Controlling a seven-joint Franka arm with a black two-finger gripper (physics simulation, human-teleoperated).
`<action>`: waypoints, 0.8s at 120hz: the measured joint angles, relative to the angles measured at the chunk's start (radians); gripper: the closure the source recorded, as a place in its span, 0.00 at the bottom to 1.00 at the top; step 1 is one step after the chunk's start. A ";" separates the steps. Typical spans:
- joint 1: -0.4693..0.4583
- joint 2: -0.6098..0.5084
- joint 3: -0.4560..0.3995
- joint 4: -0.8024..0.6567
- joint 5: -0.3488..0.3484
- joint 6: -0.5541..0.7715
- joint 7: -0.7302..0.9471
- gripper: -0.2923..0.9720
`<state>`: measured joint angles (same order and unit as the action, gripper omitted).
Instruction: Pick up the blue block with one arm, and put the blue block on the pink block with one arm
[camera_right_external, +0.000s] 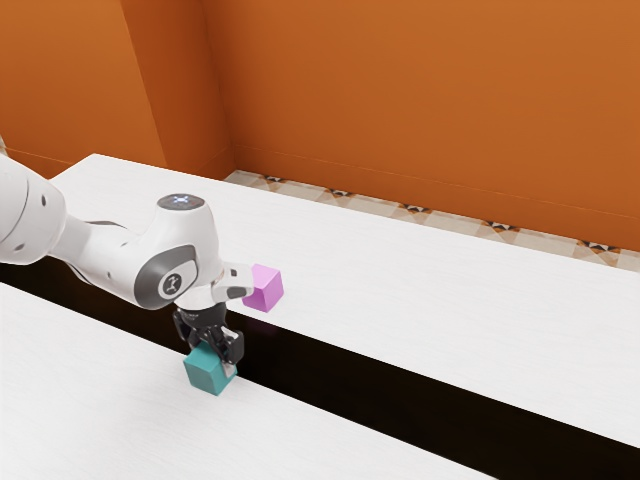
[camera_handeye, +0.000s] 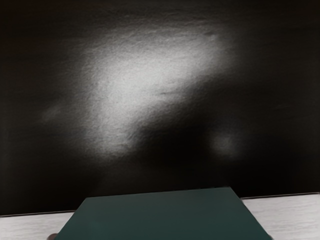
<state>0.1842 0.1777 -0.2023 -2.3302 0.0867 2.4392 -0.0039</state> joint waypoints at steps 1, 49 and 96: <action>0.000 0.000 0.000 0.000 0.000 0.000 0.000 0.44; -0.005 -0.006 -0.007 0.139 0.006 -0.091 -0.018 0.47; 0.010 0.212 -0.020 0.640 0.065 -0.379 -0.029 0.47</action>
<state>0.1937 0.3898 -0.2225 -1.6900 0.1518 2.0605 -0.0333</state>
